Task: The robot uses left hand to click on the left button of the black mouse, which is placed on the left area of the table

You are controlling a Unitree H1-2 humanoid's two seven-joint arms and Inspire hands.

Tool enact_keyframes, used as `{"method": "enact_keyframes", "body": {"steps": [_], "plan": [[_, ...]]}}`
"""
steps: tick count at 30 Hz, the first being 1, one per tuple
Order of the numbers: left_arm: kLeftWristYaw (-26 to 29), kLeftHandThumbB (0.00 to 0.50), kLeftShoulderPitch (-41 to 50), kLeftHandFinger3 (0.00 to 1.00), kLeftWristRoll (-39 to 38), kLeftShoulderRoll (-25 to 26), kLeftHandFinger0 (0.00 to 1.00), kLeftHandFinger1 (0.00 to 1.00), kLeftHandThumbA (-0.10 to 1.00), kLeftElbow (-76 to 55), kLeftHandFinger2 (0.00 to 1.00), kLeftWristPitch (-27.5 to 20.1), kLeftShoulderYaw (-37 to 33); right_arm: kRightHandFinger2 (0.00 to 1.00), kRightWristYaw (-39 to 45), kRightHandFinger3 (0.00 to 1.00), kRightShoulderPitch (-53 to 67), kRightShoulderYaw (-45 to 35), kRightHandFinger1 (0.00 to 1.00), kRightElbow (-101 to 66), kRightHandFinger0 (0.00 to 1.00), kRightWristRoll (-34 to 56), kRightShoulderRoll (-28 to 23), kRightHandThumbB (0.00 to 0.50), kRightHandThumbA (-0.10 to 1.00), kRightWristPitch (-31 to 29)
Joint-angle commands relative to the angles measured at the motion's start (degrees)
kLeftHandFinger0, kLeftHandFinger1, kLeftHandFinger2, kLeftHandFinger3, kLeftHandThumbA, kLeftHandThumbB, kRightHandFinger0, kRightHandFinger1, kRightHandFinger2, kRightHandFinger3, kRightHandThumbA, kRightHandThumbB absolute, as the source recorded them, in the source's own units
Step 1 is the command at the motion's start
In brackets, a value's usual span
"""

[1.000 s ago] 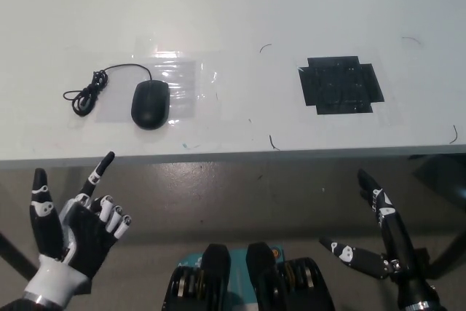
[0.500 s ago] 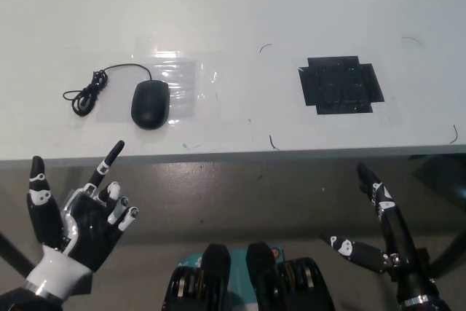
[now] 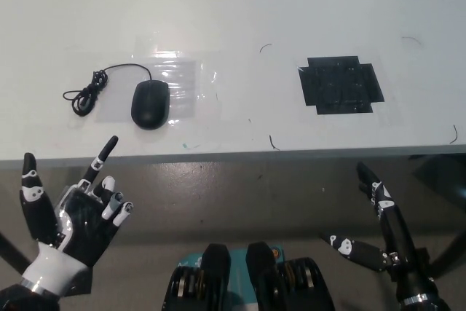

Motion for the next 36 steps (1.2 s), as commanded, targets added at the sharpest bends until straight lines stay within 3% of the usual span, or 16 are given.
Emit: {"method": "enact_keyframes", "body": {"steps": [1, 3, 4, 6, 8, 12, 23, 25, 26, 27, 28, 31, 36], "plan": [[-0.43, 0.357, -1.54, 1.0, -1.16, 0.34, 0.0, 0.0, 1.0, -0.54, 0.3, 0.63, 0.43, 1.0, -1.01, 1.0, -1.56, -0.61, 1.0, -0.61, 0.95, -0.47, 0.13, 0.112, 0.99, -3.26], [-0.55, 0.353, -1.54, 1.0, -0.67, 0.26, 0.0, 0.02, 1.0, -0.54, 0.39, 0.49, 0.53, 1.0, -0.95, 1.0, -1.57, -0.58, 1.0, -0.56, 0.95, -0.45, 0.06, 0.11, 0.99, -3.41], [-0.89, 0.357, -1.54, 1.0, -0.21, 0.29, 0.11, 0.14, 1.0, -0.39, 0.49, 0.1, 0.41, 1.0, -0.96, 1.0, -1.55, -0.57, 1.0, -0.62, 0.95, -0.47, 0.06, 0.108, 0.99, -3.4], [-1.33, 0.359, -1.58, 1.0, 0.1, 0.37, 0.27, 0.19, 1.0, -0.13, 0.45, -0.16, 0.26, 1.0, -0.91, 1.0, -1.52, -0.54, 1.0, -0.79, 0.95, -0.42, 0.07, 0.107, 0.99, -3.27], [-1.55, 0.38, -1.61, 1.0, -0.76, 0.69, 0.02, 0.01, 1.0, 0.23, 0.32, 0.32, 0.02, 1.0, -0.92, 1.0, -1.47, -0.54, 1.0, -0.9, 0.94, -0.46, 0.06, 0.111, 0.99, -3.12], [-0.71, 0.432, -1.11, 1.0, -5.38, 2.23, 0.0, 0.0, 1.0, -0.25, 0.07, 0.64, -2.05, 1.0, -0.98, 1.0, -1.6, -0.56, 1.0, -0.61, 0.93, -0.43, 0.08, 0.103, 0.99, -3.38], [-4.37, 0.422, -1.91, 1.0, -4.92, 3.67, 0.0, 0.0, 1.0, -0.14, 0.08, 0.64, -2.75, 1.0, -1.05, 1.0, -2.28, -0.73, 1.0, -0.45, 0.91, -0.35, 0.08, 0.101, 0.98, -3.2], [-4.93, 0.399, -1.97, 1.0, -3.87, 3.71, 0.0, 0.0, 1.0, -0.04, 0.12, 0.09, -2.67, 1.0, -1.03, 1.0, -2.3, -0.7, 1.0, -0.43, 0.9, -0.39, 0.04, 0.092, 0.98, -3.34], [-5.05, 0.397, -1.91, 1.0, -1.87, 3.75, 0.0, 0.0, 1.0, -0.21, 0.23, -1.2, -2.89, 1.0, -0.97, 1.0, -2.33, -0.7, 1.0, -0.37, 0.9, -0.25, 0.04, 0.086, 0.97, -3.45], [-5.13, 0.388, -1.85, 1.0, -0.26, 3.93, 0.06, 0.14, 1.0, -0.38, 0.43, -2.2, -3.19, 1.0, -0.98, 1.0, -2.33, -0.71, 1.0, -0.35, 0.9, -0.23, 0.04, 0.081, 0.96, -3.49], [-5.17, 0.387, -2.02, 1.0, 1.03, 4.25, 0.08, 0.03, 1.0, -0.51, 0.29, -2.7, -3.42, 1.0, -1.02, 1.0, -2.46, -0.75, 1.0, -0.41, 0.9, -0.22, 0.07, 0.081, 0.95, -3.39], [-6.31, 0.388, -2.55, 1.0, -1.9, 4.85, 0.0, 0.0, 1.0, 0.46, 0.03, -0.08, -2.8, 1.0, -0.97, 1.0, -2.57, -0.77, 0.98, -0.76, 0.89, -0.2, 0.1, 0.076, 0.95, -3.09], [-6.79, 0.401, -2.73, 1.0, -2.95, 4.73, 0.0, 0.0, 1.0, 1.37, 0.0, 0.38, -2.04, 1.0, -0.93, 1.0, -2.58, -0.76, 0.97, -0.62, 0.88, -0.17, 0.04, 0.069, 0.95, -3.34]]}}
